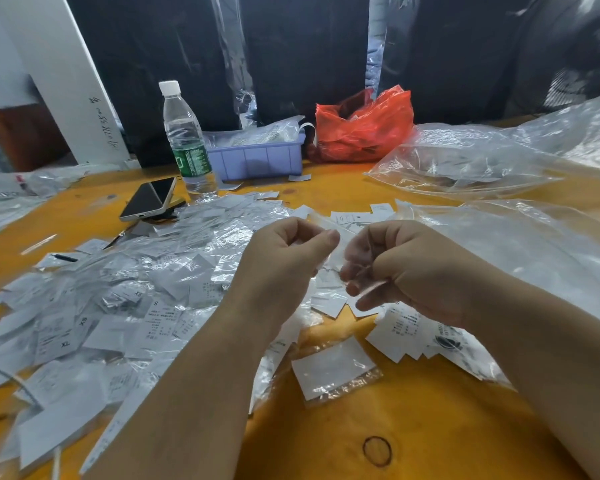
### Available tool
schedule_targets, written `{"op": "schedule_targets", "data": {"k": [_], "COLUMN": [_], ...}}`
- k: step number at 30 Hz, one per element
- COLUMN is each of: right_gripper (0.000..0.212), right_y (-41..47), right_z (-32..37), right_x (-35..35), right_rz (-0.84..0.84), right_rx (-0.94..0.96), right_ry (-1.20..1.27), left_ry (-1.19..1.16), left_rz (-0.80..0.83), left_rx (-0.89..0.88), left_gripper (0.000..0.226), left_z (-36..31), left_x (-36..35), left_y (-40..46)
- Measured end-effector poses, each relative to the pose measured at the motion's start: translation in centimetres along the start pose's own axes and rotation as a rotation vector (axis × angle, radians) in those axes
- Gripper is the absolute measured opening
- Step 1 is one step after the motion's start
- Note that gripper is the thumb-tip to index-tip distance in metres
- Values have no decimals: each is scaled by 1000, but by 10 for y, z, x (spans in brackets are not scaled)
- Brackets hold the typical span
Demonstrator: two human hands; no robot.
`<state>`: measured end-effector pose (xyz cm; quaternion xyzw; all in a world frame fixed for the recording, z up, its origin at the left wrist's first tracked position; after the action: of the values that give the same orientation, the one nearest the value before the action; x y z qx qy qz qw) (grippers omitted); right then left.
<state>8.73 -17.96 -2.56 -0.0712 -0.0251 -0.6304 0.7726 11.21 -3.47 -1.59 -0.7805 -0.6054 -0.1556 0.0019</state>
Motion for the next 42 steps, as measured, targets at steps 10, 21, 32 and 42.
{"op": "schedule_targets", "data": {"k": [10,21,32,42], "right_gripper": [18,45,16,18], "right_y": [-6,-7,-4,-3], "right_z": [6,0,8,5], "right_x": [15,0,18,28], "right_rz": [-120,168,-81,-254], "right_rx": [47,-86,90,140], "right_ry": [136,148,231,353], "left_ry": [-78,-153,-138,-60], "left_rz": [67,154,77,93], "left_rx": [48,-9,-12,-36], "left_gripper": [14,12,17,16], "left_z": [-2,-6,-5,-8], "left_x": [-2,-7,-4,-9], "left_y": [0,-2,-1,-3]}}
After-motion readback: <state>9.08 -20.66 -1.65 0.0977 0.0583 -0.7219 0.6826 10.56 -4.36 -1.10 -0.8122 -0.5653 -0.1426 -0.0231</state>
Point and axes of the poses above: each hand's wrist, its own y-axis towards the middle knuckle, its own x-axis out of the back of the hand, z = x × y, the point moved 6 cm from there along y, towards the middle knuckle, and after that the axes turned 4 degrees about z, right-handed, at the moved point
